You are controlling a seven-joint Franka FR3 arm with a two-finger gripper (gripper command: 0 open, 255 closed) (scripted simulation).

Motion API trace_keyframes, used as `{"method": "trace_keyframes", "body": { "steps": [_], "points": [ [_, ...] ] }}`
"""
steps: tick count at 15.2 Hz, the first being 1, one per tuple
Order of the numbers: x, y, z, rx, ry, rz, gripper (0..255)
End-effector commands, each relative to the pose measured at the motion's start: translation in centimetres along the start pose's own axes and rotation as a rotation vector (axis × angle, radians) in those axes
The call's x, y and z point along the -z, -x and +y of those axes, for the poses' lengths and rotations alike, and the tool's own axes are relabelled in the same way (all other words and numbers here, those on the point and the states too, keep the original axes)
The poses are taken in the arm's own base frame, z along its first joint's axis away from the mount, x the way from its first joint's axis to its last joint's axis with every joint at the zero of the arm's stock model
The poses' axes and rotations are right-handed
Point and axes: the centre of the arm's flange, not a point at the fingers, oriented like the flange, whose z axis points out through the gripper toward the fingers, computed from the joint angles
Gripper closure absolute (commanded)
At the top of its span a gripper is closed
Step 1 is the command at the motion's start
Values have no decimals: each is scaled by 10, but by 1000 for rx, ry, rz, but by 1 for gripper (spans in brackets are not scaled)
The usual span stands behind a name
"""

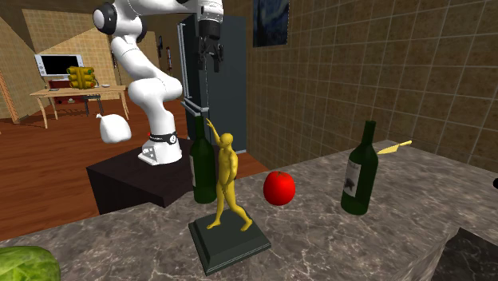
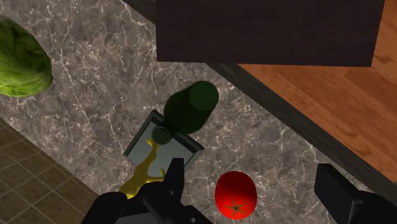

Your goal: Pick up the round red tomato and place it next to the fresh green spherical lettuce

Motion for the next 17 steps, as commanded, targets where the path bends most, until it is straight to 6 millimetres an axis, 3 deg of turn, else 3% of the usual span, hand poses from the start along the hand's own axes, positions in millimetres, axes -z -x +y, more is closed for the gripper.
{"method": "trace_keyframes", "body": {
  "steps": [1,17],
  "points": [
    [0,0,0,0,0,0,0],
    [-146,-158,-15,-49,-24,-39,0]
  ]
}}
